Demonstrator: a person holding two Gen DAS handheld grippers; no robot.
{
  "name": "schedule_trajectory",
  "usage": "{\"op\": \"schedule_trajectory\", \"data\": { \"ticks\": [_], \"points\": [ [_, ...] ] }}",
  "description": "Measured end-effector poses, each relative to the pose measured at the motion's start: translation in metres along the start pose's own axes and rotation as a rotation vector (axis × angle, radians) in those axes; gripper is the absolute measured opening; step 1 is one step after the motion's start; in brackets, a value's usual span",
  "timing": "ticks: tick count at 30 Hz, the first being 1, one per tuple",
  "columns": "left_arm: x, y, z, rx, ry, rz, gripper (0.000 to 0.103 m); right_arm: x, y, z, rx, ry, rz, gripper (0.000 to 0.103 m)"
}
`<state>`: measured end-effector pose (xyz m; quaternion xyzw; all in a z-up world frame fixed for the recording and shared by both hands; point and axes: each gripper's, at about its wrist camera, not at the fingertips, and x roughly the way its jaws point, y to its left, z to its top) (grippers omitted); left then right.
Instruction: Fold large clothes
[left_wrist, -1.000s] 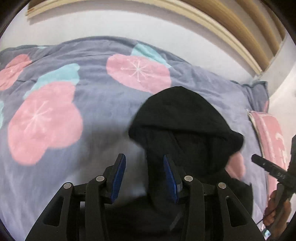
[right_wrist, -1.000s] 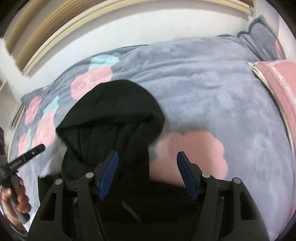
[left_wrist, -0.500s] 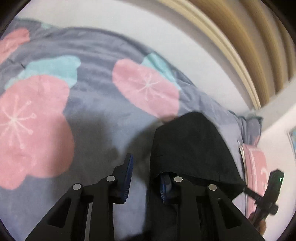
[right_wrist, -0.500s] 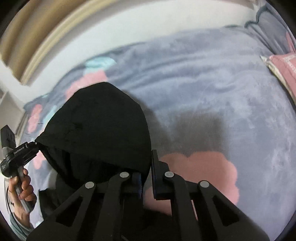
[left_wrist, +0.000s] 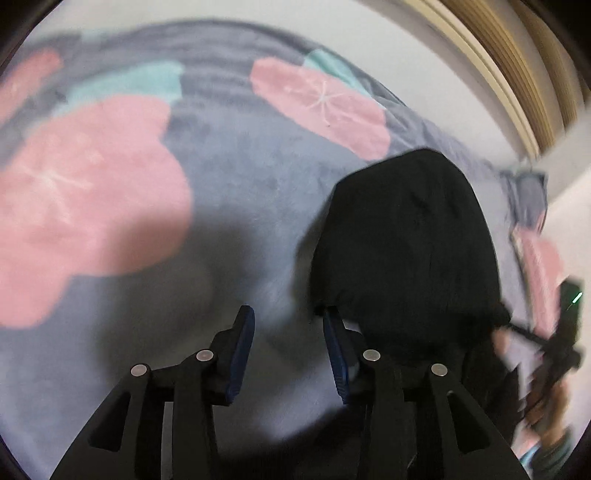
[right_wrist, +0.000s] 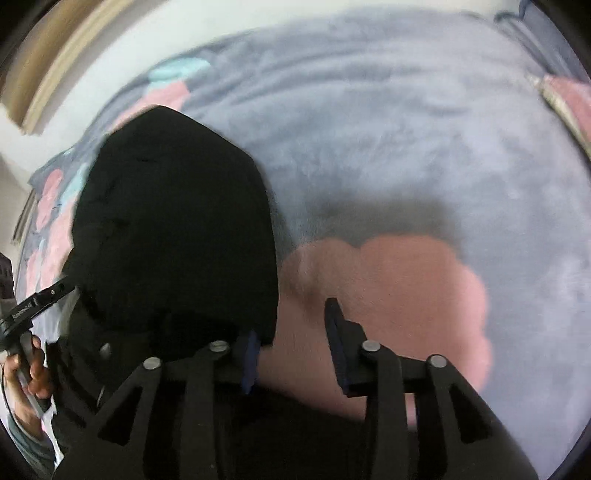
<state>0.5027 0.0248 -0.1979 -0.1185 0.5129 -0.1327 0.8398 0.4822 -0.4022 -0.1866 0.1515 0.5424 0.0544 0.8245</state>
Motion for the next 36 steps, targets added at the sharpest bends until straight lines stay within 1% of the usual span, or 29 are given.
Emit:
{"op": "schedule_trajectory", "data": {
  "ticks": [2,4,6,7,8,10,12,13,14,15,16,17,18,19,22,23,24,25,26,27,28,29,30,31,32,33,34,36],
  "points": [
    [-0.022,-0.003,-0.003,0.03,-0.027,0.002,0.039,-0.023,0.001,-0.003,-0.007,-0.032,0.033,0.042],
    [-0.045,-0.006,0.002,0.034,-0.082,-0.031,0.041,-0.045,0.007,0.0,-0.006,-0.093,0.046,0.042],
    [-0.059,-0.021,0.016,0.043,-0.138,-0.076,0.045,-0.059,0.02,0.015,0.006,-0.156,0.061,0.043],
    [-0.06,-0.027,0.021,0.047,-0.149,-0.092,0.049,-0.06,0.029,0.025,0.005,-0.165,0.078,0.044],
    [-0.056,-0.038,0.031,0.058,-0.154,-0.115,0.051,-0.058,0.04,0.034,-0.003,-0.163,0.09,0.051],
    [-0.036,-0.058,0.047,0.081,-0.138,-0.131,0.052,-0.041,0.065,0.051,-0.036,-0.137,0.085,0.06],
    [-0.004,-0.066,0.055,0.065,-0.087,-0.132,0.052,-0.013,0.082,0.059,-0.086,-0.121,0.068,0.06],
    [0.014,-0.064,0.054,0.041,-0.066,-0.118,0.052,0.003,0.085,0.058,-0.108,-0.094,0.042,0.06],
    [0.026,-0.063,0.05,0.026,-0.062,-0.112,0.052,0.021,0.084,0.057,-0.125,-0.064,0.001,0.06],
    [0.038,-0.059,0.043,0.015,-0.053,-0.103,0.052,0.045,0.084,0.05,-0.148,-0.01,-0.04,0.06],
    [0.053,-0.054,0.036,0.01,-0.028,-0.074,0.051,0.058,0.08,0.041,-0.16,0.023,-0.044,0.06],
    [0.062,-0.049,0.03,0.008,-0.009,-0.061,0.051,0.065,0.078,0.033,-0.169,0.028,-0.037,0.06],
    [0.068,-0.048,0.024,0.012,0.001,-0.057,0.051,0.067,0.077,0.027,-0.179,0.006,-0.03,0.06],
    [0.068,-0.05,0.023,0.025,-0.01,-0.051,0.051,0.066,0.076,0.023,-0.191,-0.017,-0.028,0.06],
    [0.057,-0.061,0.027,0.063,-0.002,-0.018,0.051,0.056,0.076,0.024,-0.19,-0.005,-0.017,0.06],
    [0.046,-0.065,0.03,0.079,-0.015,-0.029,0.051,0.045,0.076,0.028,-0.19,-0.012,0.007,0.06],
    [0.034,-0.069,0.032,0.088,-0.039,-0.061,0.051,0.032,0.077,0.032,-0.187,-0.039,0.046,0.06],
    [0.02,-0.075,0.037,0.093,-0.076,-0.106,0.051,0.014,0.08,0.04,-0.183,-0.093,0.091,0.06],
    [0.011,-0.078,0.04,0.096,-0.103,-0.132,0.051,-0.002,0.085,0.05,-0.183,-0.151,0.117,0.06],
    [0.0,-0.086,0.048,0.1,-0.148,-0.153,0.052,-0.014,0.092,0.063,-0.19,-0.201,0.122,0.061],
    [-0.007,-0.093,0.057,0.098,-0.189,-0.157,0.052,-0.019,0.1,0.075,-0.2,-0.225,0.122,0.061],
    [-0.007,-0.101,0.068,0.094,-0.218,-0.157,0.053,-0.016,0.109,0.09,-0.217,-0.222,0.125,0.061],
    [-0.001,-0.109,0.078,0.1,-0.222,-0.154,0.057,-0.006,0.118,0.103,-0.236,-0.201,0.123,0.061],
    [0.01,-0.112,0.086,0.106,-0.21,-0.151,0.058,0.006,0.124,0.112,-0.249,-0.179,0.116,0.061],
    [0.027,-0.112,0.093,0.101,-0.176,-0.135,0.058,0.02,0.128,0.12,-0.259,-0.155,0.106,0.058],
    [0.047,-0.109,0.097,0.087,-0.136,-0.093,0.058,0.045,0.13,0.127,-0.265,-0.108,0.077,0.056],
    [0.073,-0.103,0.098,0.069,-0.078,-0.032,0.058,0.062,0.13,0.127,-0.26,-0.068,0.053,0.056],
    [0.104,-0.085,0.094,0.034,-0.015,0.017,0.058,0.1,0.11,0.124,-0.242,0.046,0.019,0.056]
  ]
}}
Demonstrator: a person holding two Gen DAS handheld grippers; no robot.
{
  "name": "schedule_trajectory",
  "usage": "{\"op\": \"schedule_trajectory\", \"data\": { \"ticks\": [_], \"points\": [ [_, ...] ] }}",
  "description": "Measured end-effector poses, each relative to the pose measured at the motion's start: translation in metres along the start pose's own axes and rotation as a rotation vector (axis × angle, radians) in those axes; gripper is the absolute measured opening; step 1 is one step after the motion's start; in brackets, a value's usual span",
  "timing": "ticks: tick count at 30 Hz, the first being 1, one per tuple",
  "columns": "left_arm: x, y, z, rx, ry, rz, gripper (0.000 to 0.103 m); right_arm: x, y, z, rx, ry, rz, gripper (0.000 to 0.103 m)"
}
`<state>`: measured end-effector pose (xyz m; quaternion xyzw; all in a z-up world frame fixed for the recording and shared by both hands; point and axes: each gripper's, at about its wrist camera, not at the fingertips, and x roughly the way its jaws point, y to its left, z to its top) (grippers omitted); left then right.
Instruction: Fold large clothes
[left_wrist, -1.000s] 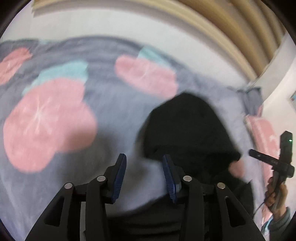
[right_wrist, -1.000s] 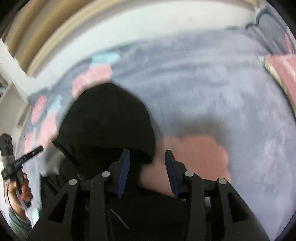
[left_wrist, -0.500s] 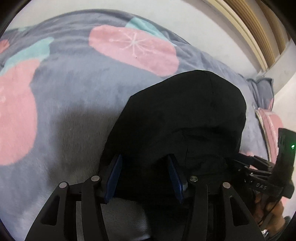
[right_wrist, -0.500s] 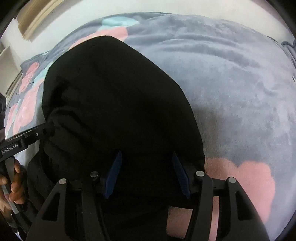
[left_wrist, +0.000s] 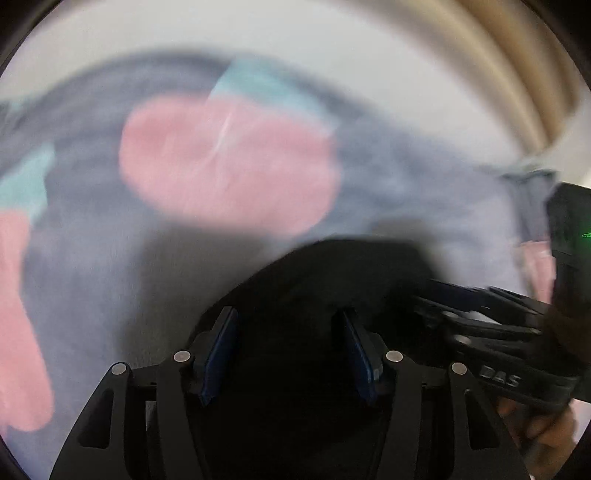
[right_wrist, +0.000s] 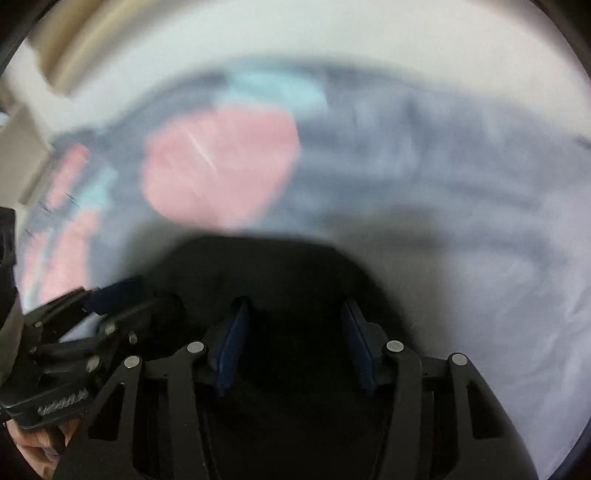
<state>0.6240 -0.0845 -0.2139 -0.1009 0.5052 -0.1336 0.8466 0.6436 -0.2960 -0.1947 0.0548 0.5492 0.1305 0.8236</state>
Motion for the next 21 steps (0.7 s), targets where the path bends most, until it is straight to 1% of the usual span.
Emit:
{"op": "schedule_trajectory", "data": {
  "ticks": [1,2,6,7,8,9,10,11,13,15,16,18,19,20,21],
  "points": [
    [0.006,0.008,-0.004,-0.013,-0.003,-0.018,0.06,0.01,-0.004,-0.006,0.006,0.023,0.017,0.056],
    [0.006,0.011,-0.005,-0.018,-0.016,-0.026,0.06,0.01,-0.008,-0.01,0.005,0.001,0.028,0.056],
    [-0.002,0.005,-0.005,0.022,-0.014,-0.003,0.059,0.003,-0.012,-0.012,-0.003,-0.019,0.029,0.056],
    [-0.009,0.005,-0.004,0.022,-0.014,-0.016,0.059,-0.005,-0.016,-0.014,-0.006,-0.024,0.032,0.056],
    [-0.019,0.005,-0.002,0.023,-0.019,-0.037,0.059,-0.015,-0.013,-0.007,-0.004,-0.027,0.044,0.056],
    [-0.033,0.007,-0.006,0.03,-0.03,-0.067,0.059,-0.032,-0.017,-0.014,0.0,-0.041,0.082,0.056],
    [-0.047,0.009,-0.009,0.038,-0.041,-0.083,0.059,-0.045,-0.018,-0.017,-0.003,-0.058,0.098,0.056],
    [-0.062,0.011,-0.015,0.048,-0.05,-0.099,0.059,-0.057,-0.018,-0.025,-0.014,-0.073,0.092,0.056],
    [-0.086,0.019,-0.034,0.063,-0.043,-0.136,0.059,-0.085,-0.023,-0.049,-0.056,-0.09,0.043,0.056],
    [-0.094,0.023,-0.047,0.059,-0.029,-0.136,0.059,-0.094,-0.023,-0.067,-0.075,-0.069,0.031,0.056],
    [-0.093,0.024,-0.053,0.06,-0.025,-0.119,0.06,-0.093,-0.025,-0.076,-0.083,-0.041,0.038,0.056],
    [-0.075,0.027,-0.065,0.063,0.014,-0.057,0.06,-0.072,-0.029,-0.091,-0.094,0.032,-0.005,0.056],
    [-0.056,0.034,-0.07,0.037,0.078,-0.05,0.06,-0.062,-0.033,-0.094,-0.085,0.064,-0.009,0.056],
    [-0.042,0.035,-0.07,0.024,0.102,-0.059,0.06,-0.049,-0.035,-0.098,-0.073,0.091,0.01,0.056],
    [-0.036,0.036,-0.072,0.033,0.098,-0.055,0.06,-0.04,-0.038,-0.1,-0.064,0.095,0.026,0.056]
  ]
}}
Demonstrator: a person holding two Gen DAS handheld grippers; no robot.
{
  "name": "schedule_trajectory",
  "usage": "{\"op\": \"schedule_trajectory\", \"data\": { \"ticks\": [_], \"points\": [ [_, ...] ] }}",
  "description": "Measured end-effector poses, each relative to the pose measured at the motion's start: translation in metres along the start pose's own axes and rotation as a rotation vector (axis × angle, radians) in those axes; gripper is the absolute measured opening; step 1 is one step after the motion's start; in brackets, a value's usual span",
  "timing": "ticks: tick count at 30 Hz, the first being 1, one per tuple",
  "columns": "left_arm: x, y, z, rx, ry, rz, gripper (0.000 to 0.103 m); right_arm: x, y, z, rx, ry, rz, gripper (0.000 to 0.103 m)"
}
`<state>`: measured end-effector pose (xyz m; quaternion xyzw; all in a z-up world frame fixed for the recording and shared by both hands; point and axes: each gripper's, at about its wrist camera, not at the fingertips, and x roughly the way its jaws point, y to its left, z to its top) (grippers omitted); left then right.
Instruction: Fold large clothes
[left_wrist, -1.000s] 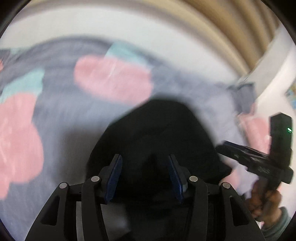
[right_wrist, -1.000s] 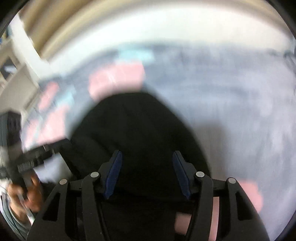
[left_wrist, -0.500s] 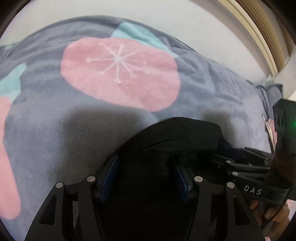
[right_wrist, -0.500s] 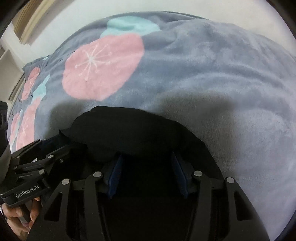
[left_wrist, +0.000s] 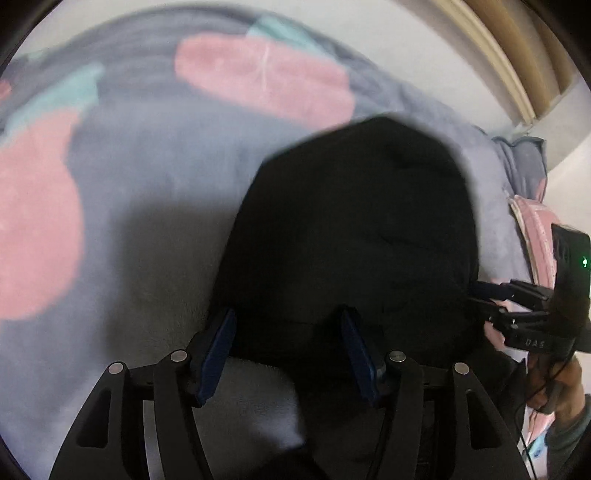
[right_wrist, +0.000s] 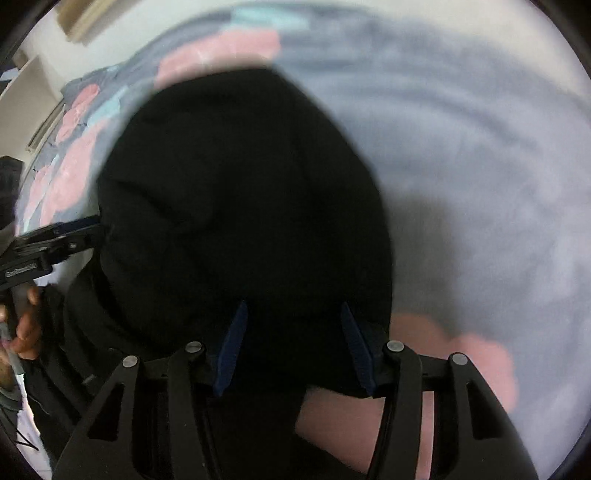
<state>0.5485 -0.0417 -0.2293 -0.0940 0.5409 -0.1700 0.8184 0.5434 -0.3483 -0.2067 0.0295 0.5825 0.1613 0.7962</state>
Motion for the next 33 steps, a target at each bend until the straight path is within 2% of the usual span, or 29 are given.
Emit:
{"op": "schedule_trajectory", "data": {
  "ticks": [4,6,9,12,13,15,18,21,22,24,27,28,29,31,33],
  "points": [
    [-0.011,-0.017,-0.001,0.101,-0.022,0.088,0.061,-0.003,-0.002,-0.002,-0.034,-0.009,0.002,0.057],
    [-0.024,-0.021,-0.003,0.148,-0.048,0.092,0.061,-0.012,-0.004,-0.005,-0.064,-0.01,0.017,0.057],
    [-0.055,-0.018,0.005,0.16,-0.104,0.05,0.061,-0.039,-0.021,-0.001,-0.021,-0.034,0.1,0.059],
    [-0.073,-0.006,0.032,0.109,-0.136,0.051,0.062,-0.062,-0.041,0.016,0.027,-0.088,0.168,0.08],
    [-0.073,0.0,0.046,0.092,-0.129,0.028,0.063,-0.064,-0.045,0.022,0.033,-0.093,0.177,0.084],
    [-0.064,0.007,0.068,0.093,-0.093,-0.028,0.063,-0.062,-0.056,0.039,0.037,-0.095,0.175,0.084],
    [-0.034,0.022,0.092,0.049,0.018,-0.165,0.063,-0.04,-0.073,0.065,0.078,-0.071,0.203,0.084],
    [0.002,0.032,0.108,-0.01,0.106,-0.241,0.063,-0.017,-0.084,0.082,0.112,-0.047,0.251,0.082],
    [0.016,0.037,0.109,-0.028,0.141,-0.264,0.063,-0.005,-0.085,0.088,0.117,-0.032,0.263,0.081],
    [0.036,0.038,0.107,-0.054,0.179,-0.31,0.063,0.02,-0.077,0.094,0.111,0.0,0.277,0.069],
    [0.041,0.031,0.097,-0.048,0.153,-0.327,0.062,0.038,-0.063,0.096,0.084,0.02,0.242,0.056],
    [0.037,0.028,0.094,-0.032,0.134,-0.337,0.044,0.034,-0.061,0.094,0.079,0.001,0.25,0.04],
    [0.034,0.022,0.091,-0.012,0.128,-0.354,0.034,0.028,-0.057,0.092,0.074,-0.015,0.261,0.028],
    [0.021,0.01,0.085,0.037,0.088,-0.34,0.024,0.006,-0.047,0.082,0.028,-0.053,0.255,0.02],
    [-0.006,-0.001,0.077,0.084,0.042,-0.346,0.02,-0.018,-0.031,0.071,-0.028,-0.09,0.223,0.017]
  ]
}}
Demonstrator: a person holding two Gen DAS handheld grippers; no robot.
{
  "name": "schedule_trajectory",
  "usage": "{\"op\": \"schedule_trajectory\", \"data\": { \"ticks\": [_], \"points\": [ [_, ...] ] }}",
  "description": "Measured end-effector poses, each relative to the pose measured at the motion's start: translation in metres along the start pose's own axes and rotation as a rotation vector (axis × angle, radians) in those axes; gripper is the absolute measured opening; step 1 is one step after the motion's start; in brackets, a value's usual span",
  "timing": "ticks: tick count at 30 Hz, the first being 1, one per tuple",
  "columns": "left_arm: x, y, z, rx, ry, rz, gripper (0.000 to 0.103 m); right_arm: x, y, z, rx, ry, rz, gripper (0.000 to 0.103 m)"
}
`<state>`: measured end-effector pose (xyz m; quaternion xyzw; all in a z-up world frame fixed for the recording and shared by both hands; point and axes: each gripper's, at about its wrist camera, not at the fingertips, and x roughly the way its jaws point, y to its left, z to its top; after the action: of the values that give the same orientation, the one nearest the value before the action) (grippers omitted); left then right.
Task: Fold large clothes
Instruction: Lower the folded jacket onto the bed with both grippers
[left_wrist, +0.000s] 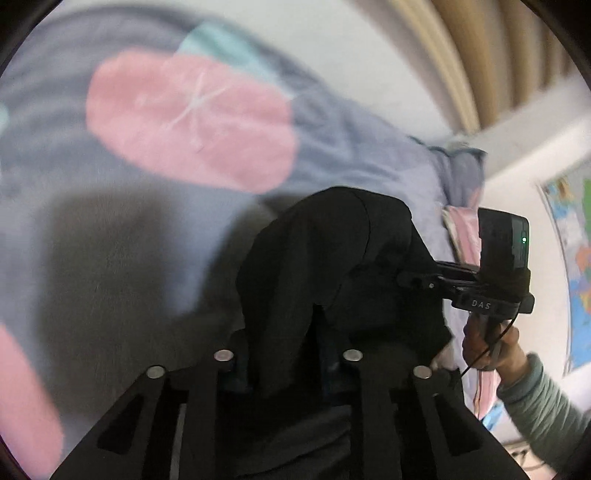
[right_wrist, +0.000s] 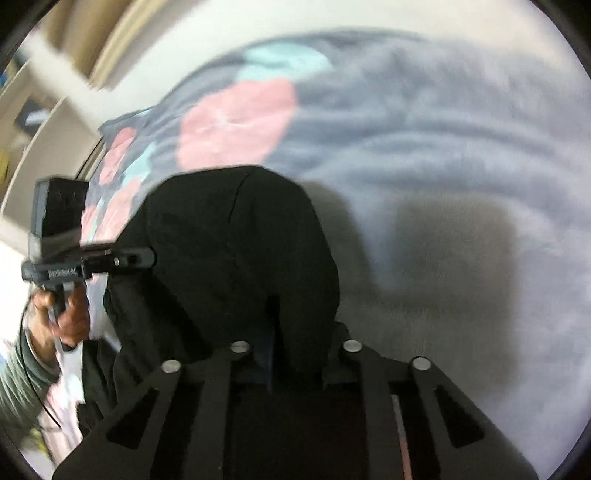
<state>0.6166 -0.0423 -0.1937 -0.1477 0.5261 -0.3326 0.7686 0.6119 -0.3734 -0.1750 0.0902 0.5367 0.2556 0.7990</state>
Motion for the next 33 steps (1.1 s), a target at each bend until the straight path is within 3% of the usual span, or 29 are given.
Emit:
{"op": "schedule_trajectory", "data": {
  "ticks": [7,16,21,26,30,33],
  "points": [
    [-0.097,-0.079,-0.064,0.158,-0.092,0.028,0.019,-0.103,0.085,-0.06,-0.13,-0.169,-0.044,0.016],
    [-0.185,-0.154,-0.21,0.217,-0.095,0.037,0.019,-0.208,0.184,-0.201,-0.183,-0.263,-0.107,0.016],
    [-0.18,-0.166,-0.3,0.186,-0.002,0.092,0.019,-0.21,0.217,-0.282,-0.19,-0.214,-0.175,0.017],
    [-0.138,-0.138,-0.376,0.042,0.112,0.175,0.019,-0.15,0.215,-0.36,-0.034,-0.055,-0.207,0.022],
    [-0.149,-0.12,-0.401,-0.104,0.088,0.127,0.019,-0.14,0.202,-0.39,0.098,0.017,-0.18,0.023],
    [-0.168,-0.111,-0.411,-0.158,0.155,0.09,0.022,-0.157,0.19,-0.394,0.147,0.04,-0.186,0.029]
  ]
}}
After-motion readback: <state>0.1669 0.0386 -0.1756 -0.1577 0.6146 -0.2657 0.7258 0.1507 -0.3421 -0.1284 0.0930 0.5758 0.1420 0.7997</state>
